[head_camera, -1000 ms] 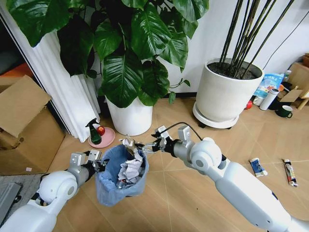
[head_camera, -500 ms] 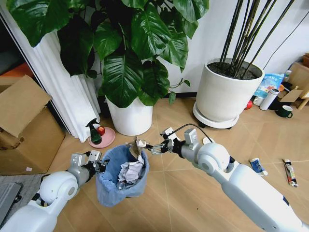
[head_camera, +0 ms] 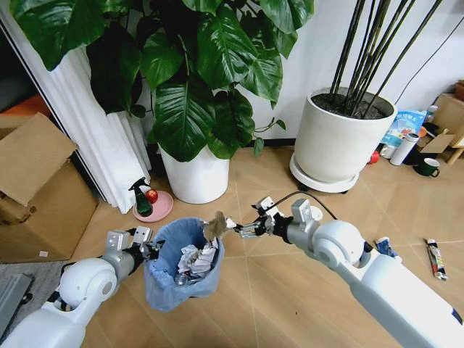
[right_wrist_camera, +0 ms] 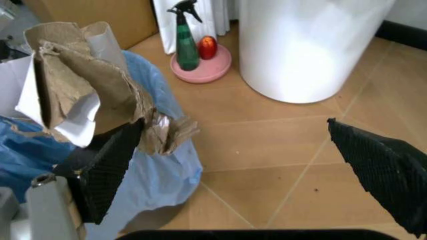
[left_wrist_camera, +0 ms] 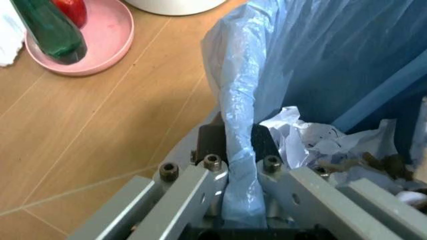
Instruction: Pick up the trash bin and place the garbage on the floor into it.
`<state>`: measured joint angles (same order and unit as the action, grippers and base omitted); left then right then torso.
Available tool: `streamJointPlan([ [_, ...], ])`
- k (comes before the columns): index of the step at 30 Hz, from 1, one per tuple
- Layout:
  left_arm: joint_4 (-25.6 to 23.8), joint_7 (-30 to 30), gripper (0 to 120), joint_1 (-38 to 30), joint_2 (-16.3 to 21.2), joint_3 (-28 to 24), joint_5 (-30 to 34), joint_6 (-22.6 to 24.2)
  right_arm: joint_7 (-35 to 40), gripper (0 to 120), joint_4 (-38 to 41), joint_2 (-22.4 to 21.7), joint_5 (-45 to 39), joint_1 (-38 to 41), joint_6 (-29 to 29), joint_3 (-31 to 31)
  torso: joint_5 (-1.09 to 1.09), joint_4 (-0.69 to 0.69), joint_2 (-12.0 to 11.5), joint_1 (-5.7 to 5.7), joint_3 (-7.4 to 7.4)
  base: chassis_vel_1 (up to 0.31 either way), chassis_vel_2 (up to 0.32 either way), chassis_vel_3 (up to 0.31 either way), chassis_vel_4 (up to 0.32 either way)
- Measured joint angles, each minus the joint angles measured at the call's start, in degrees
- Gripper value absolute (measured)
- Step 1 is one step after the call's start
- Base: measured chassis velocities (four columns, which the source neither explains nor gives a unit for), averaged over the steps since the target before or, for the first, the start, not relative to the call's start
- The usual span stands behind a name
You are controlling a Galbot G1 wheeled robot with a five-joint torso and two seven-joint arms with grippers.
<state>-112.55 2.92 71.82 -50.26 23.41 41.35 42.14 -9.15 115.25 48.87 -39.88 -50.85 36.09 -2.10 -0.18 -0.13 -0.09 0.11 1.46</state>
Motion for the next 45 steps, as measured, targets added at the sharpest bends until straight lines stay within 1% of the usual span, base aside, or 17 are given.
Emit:
streamJointPlan([
  [5, -0.04, -0.03, 0, 0.08, -0.16, -0.05, -0.23, 0.00, -0.40, 100, 0.57, -1.24, 0.51, -0.77, -0.41, -1.56, 0.00, 0.00, 0.00, 0.00, 0.00, 0.000, 0.000, 0.000, 0.000],
  [10, -0.05, -0.12, 0, 0.14, -0.19, -0.12, -0.43, 0.00, 0.67, 100, 0.76, -0.23, 0.32, -0.36, -2.07, -2.21, 0.01, 0.00, 0.00, 0.00, 0.00, 0.000, 0.000, 0.000, 0.000],
  [13, -0.06, -0.13, 0, 0.17, -0.19, -0.15, -0.54, 0.00, 0.93, 100, 1.26, 0.27, -0.16, 0.52, -3.46, -1.36, -0.01, 0.00, 0.00, 0.00, 0.00, 0.000, 0.000, 0.000, 0.000],
  [15, -0.13, -0.14, 0, 0.20, -0.18, -0.17, -0.56, 0.00, 1.21, 100, 1.44, 0.74, -0.40, 1.54, -5.68, 0.00, 0.00, 0.00, 0.00, 0.00, 0.00, 0.000, 0.000, 0.000, 0.000],
  [18, -0.16, -0.14, 0, 0.19, -0.17, -0.19, -0.57, 0.00, 1.91, 100, 1.44, 1.35, -0.43, 2.49, -6.86, 1.27, -0.01, 0.00, 0.00, 0.00, 0.00, 0.000, 0.000, 0.000, 0.000],
  [21, -0.17, -0.13, 0, 0.12, -0.16, -0.22, -0.57, 0.00, 2.89, 98, 1.39, 2.05, -0.40, 3.46, -7.24, 2.59, -0.01, 0.01, 0.01, 0.00, 0.00, 0.000, 0.000, 0.000, 0.000],
  [28, -0.02, -0.03, 0, -0.04, -0.53, -0.40, -0.64, 0.00, 2.95, 100, 0.83, 2.99, 0.09, 5.35, -7.44, 4.75, 0.00, -0.01, 0.01, 0.00, 0.00, 0.000, 0.000, 0.000, 0.000],
  [30, 0.12, -0.02, 0, -0.10, -0.72, -0.62, -0.86, 0.00, 2.94, 100, 0.83, 3.43, -0.39, 6.71, -7.41, 6.02, -0.01, -0.01, 0.01, 0.00, 0.00, 0.000, 0.000, 0.000, 0.000],
  [32, 0.20, 0.03, 0, -0.22, -0.97, -0.77, -0.98, 0.00, 3.50, 100, 0.59, 4.36, -2.60, 9.11, -7.14, 7.88, -0.01, 0.01, 0.01, 0.00, 0.00, 0.000, 0.000, 0.000, 0.000],
  [36, 0.22, 0.09, 0, -0.23, -0.97, -0.56, -1.00, 0.00, 3.87, 100, 0.00, 4.98, -3.90, 10.28, -6.91, 8.89, -0.01, 0.01, 0.01, 0.00, 0.00, 0.000, 0.000, 0.000, 0.000],
  [43, 0.22, 0.10, 0, 0.10, -0.94, 0.18, -0.97, 0.00, 4.82, 100, -0.13, 4.96, -4.29, 9.30, -6.81, 7.32, 0.00, 0.01, 0.01, 0.00, 0.00, 0.000, 0.000, 0.000, 0.000],
  [45, 0.25, 0.23, 0, 0.10, -1.21, 0.54, -0.91, 0.00, 5.82, 100, -0.14, 4.66, -4.35, 7.64, -6.84, 4.82, 0.00, 0.00, 0.01, 0.00, 0.00, 0.000, 0.000, 0.000, 0.000],
])
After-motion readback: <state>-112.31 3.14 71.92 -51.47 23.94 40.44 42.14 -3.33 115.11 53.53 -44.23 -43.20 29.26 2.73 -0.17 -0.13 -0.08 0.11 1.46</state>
